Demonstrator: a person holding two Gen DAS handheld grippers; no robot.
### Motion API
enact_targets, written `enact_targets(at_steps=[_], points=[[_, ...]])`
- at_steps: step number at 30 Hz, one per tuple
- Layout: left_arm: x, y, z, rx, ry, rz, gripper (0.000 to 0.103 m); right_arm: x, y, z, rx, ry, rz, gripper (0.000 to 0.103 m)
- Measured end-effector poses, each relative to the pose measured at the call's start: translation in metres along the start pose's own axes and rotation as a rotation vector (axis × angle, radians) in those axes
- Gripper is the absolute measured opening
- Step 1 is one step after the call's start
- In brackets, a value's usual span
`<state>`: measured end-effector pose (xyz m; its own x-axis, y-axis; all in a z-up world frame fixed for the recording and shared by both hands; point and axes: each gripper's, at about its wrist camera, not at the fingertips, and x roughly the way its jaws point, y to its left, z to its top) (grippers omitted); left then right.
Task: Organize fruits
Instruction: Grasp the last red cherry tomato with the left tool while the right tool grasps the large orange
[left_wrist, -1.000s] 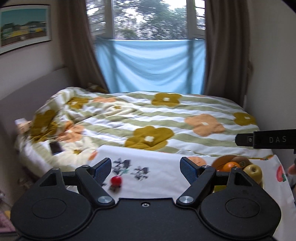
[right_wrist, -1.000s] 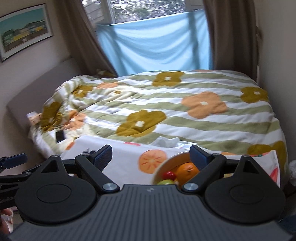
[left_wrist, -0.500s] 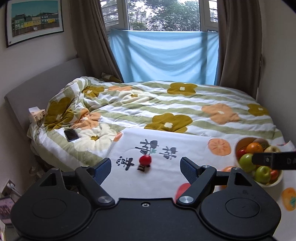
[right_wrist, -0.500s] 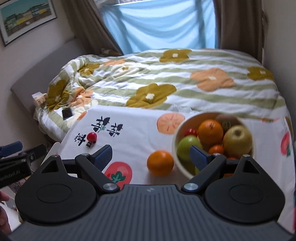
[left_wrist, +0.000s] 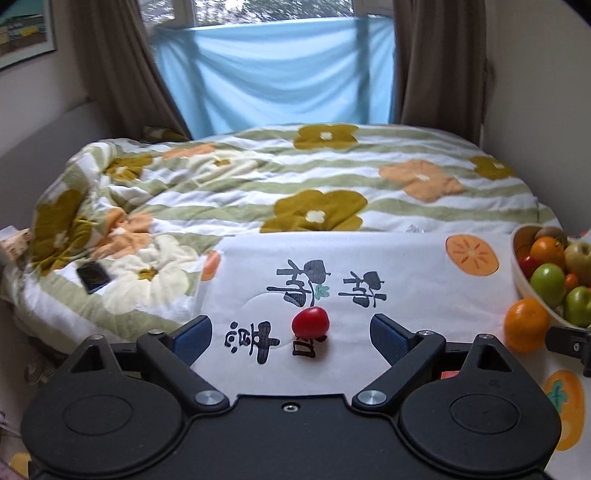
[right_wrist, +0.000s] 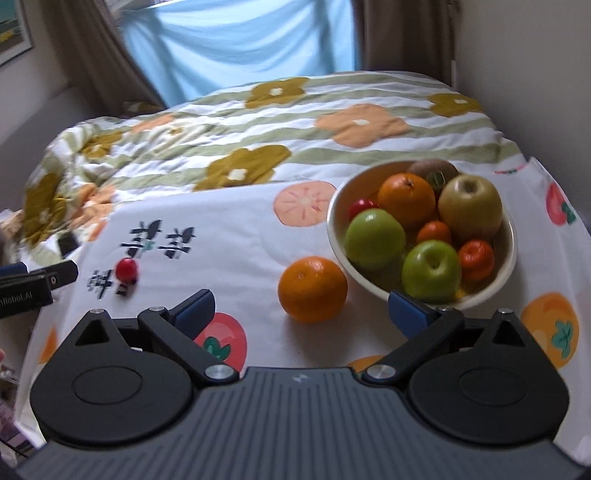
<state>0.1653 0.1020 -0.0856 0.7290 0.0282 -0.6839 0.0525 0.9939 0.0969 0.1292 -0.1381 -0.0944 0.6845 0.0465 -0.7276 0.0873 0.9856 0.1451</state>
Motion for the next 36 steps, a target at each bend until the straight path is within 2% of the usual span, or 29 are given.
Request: enact_targets(at_steps=[4, 8, 10, 17, 23, 25, 26, 28, 36], points=[[0.027, 0.007, 0.0, -0.018, 0.045, -0.024, 0.095, 0.015, 0.006, -0.008, 0.033, 0.011, -0.046, 0.103], [0.052, 0.013, 0.0, -0.085, 0.109, -0.048, 0.095, 0.028, 0.014, -0.014, -0.004, 0.03, -0.111, 0.103], [0.06, 0.016, 0.001, -0.116, 0.126, -0.07, 0.093, 0.031, 0.017, -0.016, -0.02, 0.036, -0.117, 0.103], [0.08, 0.016, 0.004, -0.165, 0.172, -0.13, 0.07, 0.039, 0.011, -0.019, 0.093, 0.038, -0.091, 0.103], [0.09, 0.014, 0.003, -0.168, 0.194, -0.15, 0.064, 0.043, 0.009, -0.022, 0.122, 0.043, -0.104, 0.103], [0.091, 0.015, 0.003, -0.164, 0.19, -0.151, 0.055, 0.045, 0.01, -0.022, 0.127, 0.049, -0.106, 0.103], [0.092, 0.015, 0.004, -0.158, 0.187, -0.151, 0.047, 0.046, 0.01, -0.022, 0.127, 0.05, -0.109, 0.103], [0.094, 0.015, 0.005, -0.148, 0.184, -0.154, 0.04, 0.048, 0.012, -0.022, 0.122, 0.048, -0.112, 0.103], [0.09, 0.013, 0.001, -0.093, 0.182, -0.164, 0.039, 0.056, 0.017, -0.019, 0.096, 0.032, -0.13, 0.103]])
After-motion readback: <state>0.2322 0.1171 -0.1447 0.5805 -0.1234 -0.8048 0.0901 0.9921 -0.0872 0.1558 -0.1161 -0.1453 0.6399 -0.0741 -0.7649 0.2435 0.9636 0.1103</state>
